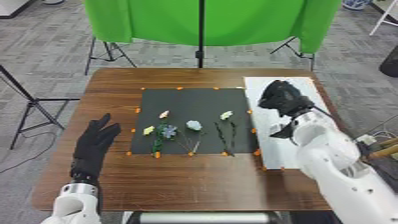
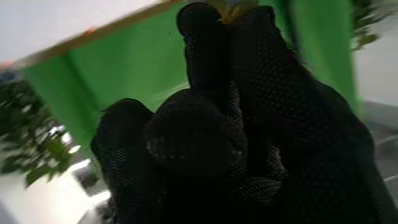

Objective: Arrange flowers

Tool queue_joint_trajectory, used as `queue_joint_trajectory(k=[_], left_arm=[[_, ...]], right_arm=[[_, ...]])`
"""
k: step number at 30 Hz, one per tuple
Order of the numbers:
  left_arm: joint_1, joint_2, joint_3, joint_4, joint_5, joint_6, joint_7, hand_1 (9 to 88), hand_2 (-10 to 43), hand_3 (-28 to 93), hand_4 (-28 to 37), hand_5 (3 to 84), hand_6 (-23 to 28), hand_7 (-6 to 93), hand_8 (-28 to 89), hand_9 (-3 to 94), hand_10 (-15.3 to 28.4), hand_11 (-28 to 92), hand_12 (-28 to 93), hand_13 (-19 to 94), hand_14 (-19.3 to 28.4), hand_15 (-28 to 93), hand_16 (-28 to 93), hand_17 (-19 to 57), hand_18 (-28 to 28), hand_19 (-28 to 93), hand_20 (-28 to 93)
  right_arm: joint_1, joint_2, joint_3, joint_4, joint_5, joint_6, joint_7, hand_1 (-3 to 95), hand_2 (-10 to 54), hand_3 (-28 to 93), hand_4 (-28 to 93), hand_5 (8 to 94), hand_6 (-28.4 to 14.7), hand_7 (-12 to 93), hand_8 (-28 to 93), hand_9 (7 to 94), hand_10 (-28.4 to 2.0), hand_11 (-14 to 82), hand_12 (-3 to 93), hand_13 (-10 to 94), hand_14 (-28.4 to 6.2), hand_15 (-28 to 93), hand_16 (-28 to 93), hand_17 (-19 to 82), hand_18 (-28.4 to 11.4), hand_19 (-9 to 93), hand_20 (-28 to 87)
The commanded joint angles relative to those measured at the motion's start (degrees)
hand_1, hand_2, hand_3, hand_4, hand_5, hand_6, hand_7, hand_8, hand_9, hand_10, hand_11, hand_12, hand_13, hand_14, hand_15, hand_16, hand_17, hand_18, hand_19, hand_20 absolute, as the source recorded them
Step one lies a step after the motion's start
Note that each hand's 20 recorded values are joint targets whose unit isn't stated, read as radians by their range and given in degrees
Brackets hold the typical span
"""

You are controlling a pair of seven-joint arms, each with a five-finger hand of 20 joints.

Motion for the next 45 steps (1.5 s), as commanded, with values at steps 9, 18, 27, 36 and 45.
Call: queue_joint_trajectory(k=[9, 18, 27, 36, 45], left_arm=[[-0.33, -0.41, 0.39, 0.73, 0.42, -0.68, -0.66, 20.1, 2.2, 63, -26.6, 38.3, 3.7, 5.6, -5, 44.0, 12.0, 15, 15, 34, 15.0, 10, 6, 1.3, 13.2, 6, 19], [-0.02, -0.28, 0.27, 0.63, 0.43, -1.18, -0.8, 20.2, 2.0, 63, -26.4, 38.3, 3.8, 5.5, -5, 44.0, 12.1, 15, 15, 34, 15.0, 9, 6, 1.3, 13.2, 6, 19], [-0.14, -0.12, 0.28, 0.67, 0.53, -1.68, -0.86, 20.7, 1.6, 63, -26.0, 38.2, 3.8, 5.5, -5, 44.0, 12.0, 15, 15, 34, 14.9, 9, 6, 1.3, 13.2, 7, 19], [-0.15, 0.05, 0.2, 0.56, 1.05, -2.2, -0.82, 20.8, 1.5, 63, -26.1, 38.3, 3.8, 5.4, -5, 44.0, 12.1, 15, 15, 34, 15.0, 10, 6, 1.3, 13.3, 6, 19], [0.1, 0.08, -0.03, -0.19, 4.02, -4.26, 0.25, 20.5, 1.1, 63, -25.8, 38.9, 3.7, 5.8, -5, 44.1, 12.2, 15, 16, 33, 14.9, 9, 6, 1.3, 13.3, 6, 19]], right_arm=[[-4.19, -3.65, -2.34, 0.33, 1.02, -4.14, -1.5, 61.1, -9.5, 49, -13, 72.3, -1.9, 18, 9, 85.4, -11.2, 8.3, 33.7, 91, -1.0, 60, 34, 67, -9.5, 93, 55], [-6.0, -3.46, -1.28, -1.14, -0.4, -5.99, -0.58, 46.3, -9.5, 62, -18, 65.1, 0.8, 17, -10, 79.1, -13.9, 20.3, 20.8, 89, -2.0, 60, 33, 65, -10.1, 93, 54], [-7.54, -3.88, 2.49, -3.78, -4.98, -4.16, -1.58, 39.8, -9.5, 60, -18, 62.5, 0.1, 15, -9, 80.9, -14.4, 21.9, 21.3, 90, -2.3, 61, 33, 65, -10.9, 93, 55], [-13.36, -8.85, 18.52, -6.88, 31.63, -0.82, -14.13, 29.2, -7.0, 64, -13, 64.2, -1.3, 16, -8, 76.9, -15.4, 20.0, 21.1, 77, -10.5, 44, 29, 48, -15.7, 82, 40], [-23.44, -15.66, 24.3, -5.88, 51.16, 1.11, -32.69, 4.7, -3.3, 77, -16, 26.1, 2.2, 8, -8, 26.5, -10.5, -0.2, 9.5, 13, -6.8, -6, 14, 1, -7.1, 1, 21]])
